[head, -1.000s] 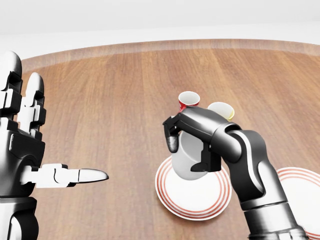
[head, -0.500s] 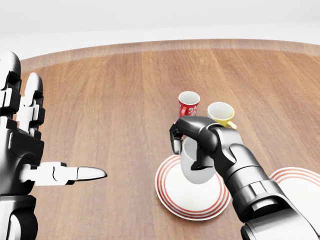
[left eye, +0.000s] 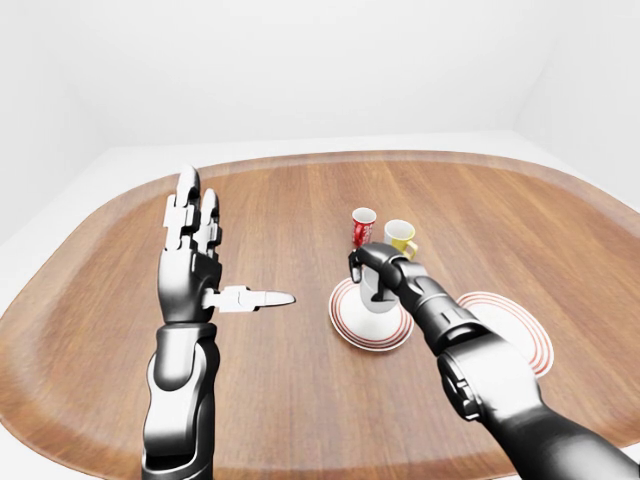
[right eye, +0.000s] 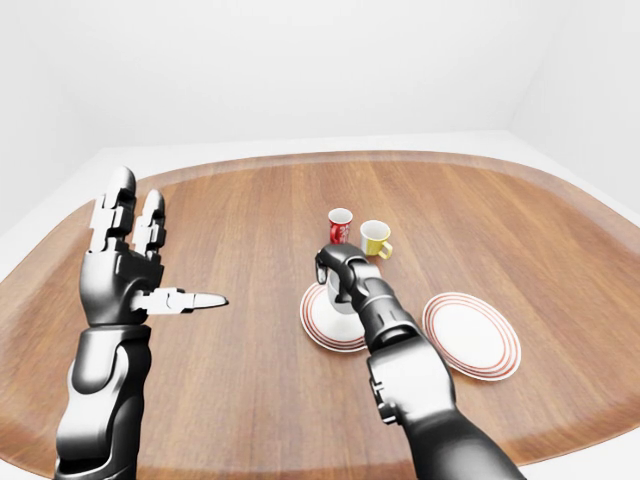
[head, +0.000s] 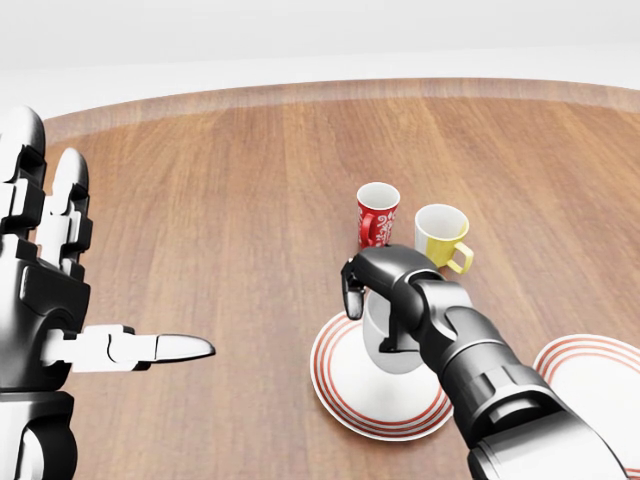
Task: Put the white mug on the left plate.
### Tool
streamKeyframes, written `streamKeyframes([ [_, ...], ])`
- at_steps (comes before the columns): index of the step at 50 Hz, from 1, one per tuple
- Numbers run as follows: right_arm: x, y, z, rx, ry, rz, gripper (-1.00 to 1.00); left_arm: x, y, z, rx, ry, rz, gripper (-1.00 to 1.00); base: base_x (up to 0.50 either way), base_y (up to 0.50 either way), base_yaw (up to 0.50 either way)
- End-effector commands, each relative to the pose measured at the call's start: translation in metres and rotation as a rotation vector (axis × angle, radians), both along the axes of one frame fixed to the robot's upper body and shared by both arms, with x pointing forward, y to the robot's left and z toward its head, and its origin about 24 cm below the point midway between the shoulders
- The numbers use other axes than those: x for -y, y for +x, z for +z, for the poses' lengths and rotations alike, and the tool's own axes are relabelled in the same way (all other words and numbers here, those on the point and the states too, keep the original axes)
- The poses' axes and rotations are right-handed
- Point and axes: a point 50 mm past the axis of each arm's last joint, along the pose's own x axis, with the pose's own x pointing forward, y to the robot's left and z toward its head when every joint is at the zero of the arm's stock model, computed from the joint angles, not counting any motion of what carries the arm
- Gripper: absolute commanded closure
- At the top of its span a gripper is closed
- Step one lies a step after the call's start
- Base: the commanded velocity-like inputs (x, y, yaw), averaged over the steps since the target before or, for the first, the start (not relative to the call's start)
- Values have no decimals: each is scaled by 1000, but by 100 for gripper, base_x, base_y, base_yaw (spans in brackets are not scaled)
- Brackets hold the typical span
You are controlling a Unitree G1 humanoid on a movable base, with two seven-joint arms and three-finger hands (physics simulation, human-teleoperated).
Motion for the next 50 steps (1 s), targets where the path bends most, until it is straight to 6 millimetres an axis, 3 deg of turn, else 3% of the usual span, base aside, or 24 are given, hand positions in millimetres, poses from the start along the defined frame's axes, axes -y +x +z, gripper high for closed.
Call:
streamKeyframes([
  [1,-2,-3,-5,23,19,-17,100,0,0,-1,-3,0,0,-99,0,0,0],
  [50,5,-10,-19,34,20,-47,100,0,0,-1,-3,-2,2,-99,0,0,0],
])
